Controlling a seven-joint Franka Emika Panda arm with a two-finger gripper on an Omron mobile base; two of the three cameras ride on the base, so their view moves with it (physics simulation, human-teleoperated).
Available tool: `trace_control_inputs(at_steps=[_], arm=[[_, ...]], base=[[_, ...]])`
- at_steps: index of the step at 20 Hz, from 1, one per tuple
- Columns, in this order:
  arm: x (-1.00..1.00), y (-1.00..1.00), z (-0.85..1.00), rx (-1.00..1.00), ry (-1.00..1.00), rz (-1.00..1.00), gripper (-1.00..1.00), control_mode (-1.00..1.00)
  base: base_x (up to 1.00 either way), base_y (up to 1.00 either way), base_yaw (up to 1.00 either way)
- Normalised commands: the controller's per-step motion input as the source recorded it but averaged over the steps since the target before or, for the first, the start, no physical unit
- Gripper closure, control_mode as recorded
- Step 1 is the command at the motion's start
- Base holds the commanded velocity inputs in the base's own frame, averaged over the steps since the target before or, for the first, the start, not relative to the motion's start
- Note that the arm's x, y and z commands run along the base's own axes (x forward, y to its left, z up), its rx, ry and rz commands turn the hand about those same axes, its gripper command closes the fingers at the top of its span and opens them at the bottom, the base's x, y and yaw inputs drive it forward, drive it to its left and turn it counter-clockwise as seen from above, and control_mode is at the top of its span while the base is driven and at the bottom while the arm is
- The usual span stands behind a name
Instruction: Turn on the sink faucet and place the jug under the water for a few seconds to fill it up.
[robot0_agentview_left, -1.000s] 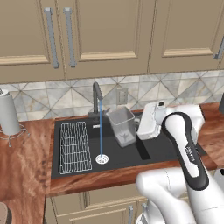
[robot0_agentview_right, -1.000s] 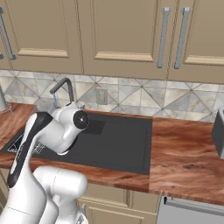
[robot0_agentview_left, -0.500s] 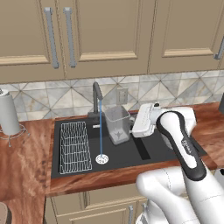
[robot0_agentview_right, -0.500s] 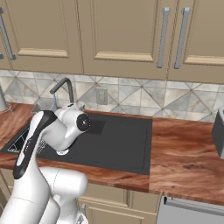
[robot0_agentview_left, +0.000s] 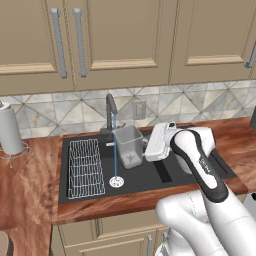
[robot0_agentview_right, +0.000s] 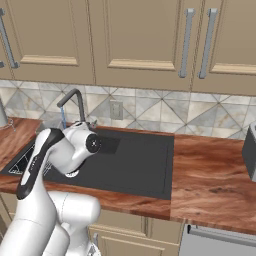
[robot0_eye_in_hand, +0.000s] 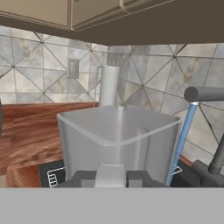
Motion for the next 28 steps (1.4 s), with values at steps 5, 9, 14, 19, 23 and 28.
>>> trace_control_inputs(at_steps=[5, 9, 14, 19, 23, 28], arm=[[0.1, 0.02, -0.18, 0.0, 0.0, 0.0, 1.0, -1.0], [0.1, 0.0, -0.15, 0.0, 0.0, 0.0, 1.0, -1.0], [0.14, 0.0, -0.12, 0.0, 0.0, 0.0, 1.0, -1.0], [0.15, 0.0, -0.15, 0.0, 0.0, 0.0, 1.0, -1.0], [0.19, 0.03, -0.16, 0.0, 0.0, 0.0, 1.0, -1.0], [0.21, 0.06, -0.14, 0.0, 0.0, 0.0, 1.0, -1.0]], base=[[0.0, 0.0, 0.0], [0.0, 0.0, 0.0], [0.0, 0.0, 0.0], [0.0, 0.0, 0.0], [0.0, 0.0, 0.0], [0.0, 0.0, 0.0]])
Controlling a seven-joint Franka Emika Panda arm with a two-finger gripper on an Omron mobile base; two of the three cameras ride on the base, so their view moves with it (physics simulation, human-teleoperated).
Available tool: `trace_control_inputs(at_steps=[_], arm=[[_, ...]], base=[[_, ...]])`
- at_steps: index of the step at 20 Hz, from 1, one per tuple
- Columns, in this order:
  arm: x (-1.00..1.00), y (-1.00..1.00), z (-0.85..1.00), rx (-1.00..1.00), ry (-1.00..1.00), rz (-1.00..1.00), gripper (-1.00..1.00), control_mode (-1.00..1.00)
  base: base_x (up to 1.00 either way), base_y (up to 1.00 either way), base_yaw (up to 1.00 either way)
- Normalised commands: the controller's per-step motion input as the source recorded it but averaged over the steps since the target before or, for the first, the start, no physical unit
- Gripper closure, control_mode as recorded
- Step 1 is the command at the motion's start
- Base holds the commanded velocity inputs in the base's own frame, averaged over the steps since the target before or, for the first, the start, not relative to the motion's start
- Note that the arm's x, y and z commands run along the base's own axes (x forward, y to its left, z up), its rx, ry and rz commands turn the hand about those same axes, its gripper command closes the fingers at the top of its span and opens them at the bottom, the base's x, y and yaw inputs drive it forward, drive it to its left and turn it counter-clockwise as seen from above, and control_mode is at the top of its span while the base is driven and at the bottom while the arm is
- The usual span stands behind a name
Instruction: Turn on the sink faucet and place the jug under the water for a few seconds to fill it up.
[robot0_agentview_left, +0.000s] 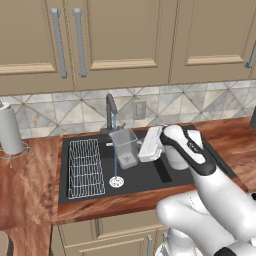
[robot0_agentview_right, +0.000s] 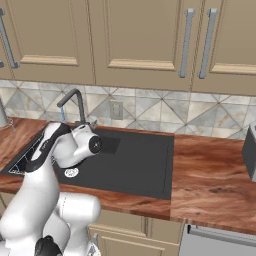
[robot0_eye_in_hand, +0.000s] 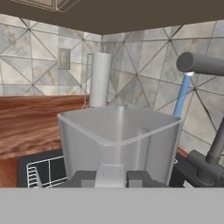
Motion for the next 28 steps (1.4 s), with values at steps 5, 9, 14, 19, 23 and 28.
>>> trace_control_inputs(at_steps=[5, 9, 14, 19, 23, 28], arm=[[0.21, 0.08, -0.11, 0.0, 0.0, 0.0, 1.0, -1.0], [0.22, 0.08, -0.08, 0.0, 0.0, 0.0, 1.0, -1.0], [0.22, 0.07, -0.04, 0.0, 0.0, 0.0, 1.0, -1.0], [0.21, 0.01, -0.07, 0.0, 0.0, 0.0, 1.0, -1.0], [0.24, 0.0, -0.11, 0.0, 0.0, 0.0, 1.0, -1.0], [0.26, 0.0, -0.11, 0.0, 0.0, 0.0, 1.0, -1.0]], base=[[0.0, 0.0, 0.0], [0.0, 0.0, 0.0], [0.0, 0.0, 0.0], [0.0, 0.0, 0.0], [0.0, 0.0, 0.0], [0.0, 0.0, 0.0]])
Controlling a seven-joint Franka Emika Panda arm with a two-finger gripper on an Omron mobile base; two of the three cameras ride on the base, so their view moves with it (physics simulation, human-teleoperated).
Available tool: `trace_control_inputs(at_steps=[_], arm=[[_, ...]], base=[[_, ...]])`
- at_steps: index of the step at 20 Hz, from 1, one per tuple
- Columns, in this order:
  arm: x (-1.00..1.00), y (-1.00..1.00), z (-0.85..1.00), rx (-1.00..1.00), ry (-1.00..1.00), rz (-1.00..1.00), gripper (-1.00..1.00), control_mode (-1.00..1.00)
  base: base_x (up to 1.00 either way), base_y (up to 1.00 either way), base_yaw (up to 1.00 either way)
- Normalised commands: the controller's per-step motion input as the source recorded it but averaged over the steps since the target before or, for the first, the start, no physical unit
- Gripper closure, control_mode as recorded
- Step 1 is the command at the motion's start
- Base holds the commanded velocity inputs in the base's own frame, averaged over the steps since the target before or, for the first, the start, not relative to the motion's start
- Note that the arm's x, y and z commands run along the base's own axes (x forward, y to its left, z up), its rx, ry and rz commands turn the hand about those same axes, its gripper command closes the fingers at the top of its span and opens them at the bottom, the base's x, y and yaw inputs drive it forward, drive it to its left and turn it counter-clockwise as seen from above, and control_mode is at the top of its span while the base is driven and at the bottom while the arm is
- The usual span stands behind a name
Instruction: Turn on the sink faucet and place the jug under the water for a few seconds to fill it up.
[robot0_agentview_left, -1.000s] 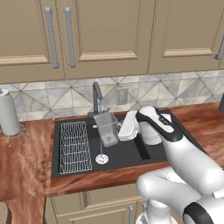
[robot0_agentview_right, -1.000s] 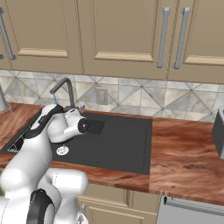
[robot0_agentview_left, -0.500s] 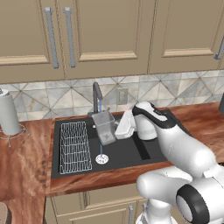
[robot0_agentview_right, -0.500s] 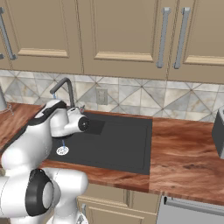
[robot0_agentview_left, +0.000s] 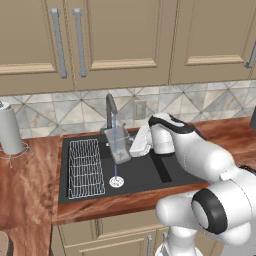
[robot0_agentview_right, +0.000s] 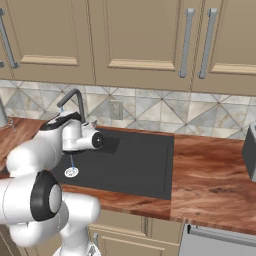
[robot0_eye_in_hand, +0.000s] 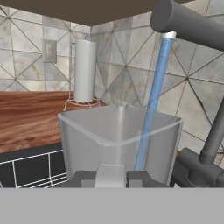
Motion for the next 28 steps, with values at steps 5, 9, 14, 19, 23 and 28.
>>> trace_control_inputs(at_steps=[5, 9, 14, 19, 23, 28], arm=[[0.25, 0.02, -0.12, 0.0, 0.0, 0.0, 1.0, -1.0], [0.21, 0.04, -0.12, 0.0, 0.0, 0.0, 1.0, -1.0], [0.13, 0.05, -0.11, 0.0, 0.0, 0.0, 1.0, -1.0], [0.0, 0.04, -0.05, 0.0, 0.0, 0.0, 1.0, -1.0], [0.0, 0.05, 0.0, 0.0, 0.0, 0.0, 1.0, -1.0], [0.0, 0.04, 0.0, 0.0, 0.0, 0.0, 1.0, -1.0]], base=[[0.0, 0.0, 0.0], [0.0, 0.0, 0.0], [0.0, 0.0, 0.0], [0.0, 0.0, 0.0], [0.0, 0.0, 0.0], [0.0, 0.0, 0.0]])
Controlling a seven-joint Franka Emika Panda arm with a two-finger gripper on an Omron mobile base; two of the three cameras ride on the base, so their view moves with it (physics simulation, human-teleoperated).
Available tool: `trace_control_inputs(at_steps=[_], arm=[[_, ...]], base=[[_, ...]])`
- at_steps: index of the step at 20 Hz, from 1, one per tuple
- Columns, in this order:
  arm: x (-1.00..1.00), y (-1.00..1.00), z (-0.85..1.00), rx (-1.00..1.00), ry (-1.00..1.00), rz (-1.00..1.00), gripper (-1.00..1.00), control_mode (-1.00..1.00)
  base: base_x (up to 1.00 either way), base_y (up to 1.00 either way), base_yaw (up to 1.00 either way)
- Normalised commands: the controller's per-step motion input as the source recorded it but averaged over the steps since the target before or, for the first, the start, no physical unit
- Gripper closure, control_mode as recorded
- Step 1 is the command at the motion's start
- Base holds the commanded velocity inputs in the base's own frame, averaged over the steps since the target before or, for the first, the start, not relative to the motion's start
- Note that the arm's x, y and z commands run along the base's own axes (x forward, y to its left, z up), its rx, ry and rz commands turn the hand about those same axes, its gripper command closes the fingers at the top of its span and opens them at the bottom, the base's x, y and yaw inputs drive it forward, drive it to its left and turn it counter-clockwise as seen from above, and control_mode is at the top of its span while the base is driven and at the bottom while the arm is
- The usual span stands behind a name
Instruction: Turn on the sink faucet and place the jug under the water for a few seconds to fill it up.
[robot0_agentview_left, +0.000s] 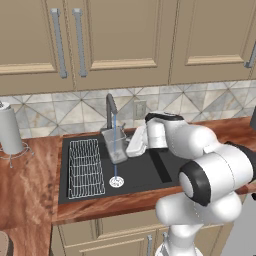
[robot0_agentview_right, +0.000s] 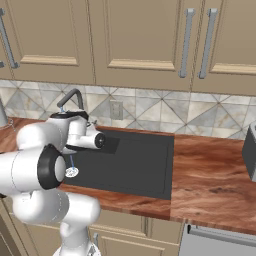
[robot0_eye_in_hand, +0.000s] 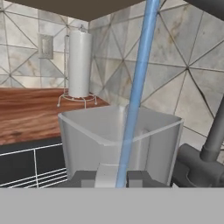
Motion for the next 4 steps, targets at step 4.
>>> trace_control_inputs(at_steps=[4], arm=[[0.0, 0.05, 0.0, 0.0, 0.0, 0.0, 1.0, -1.0]], base=[[0.0, 0.0, 0.0]])
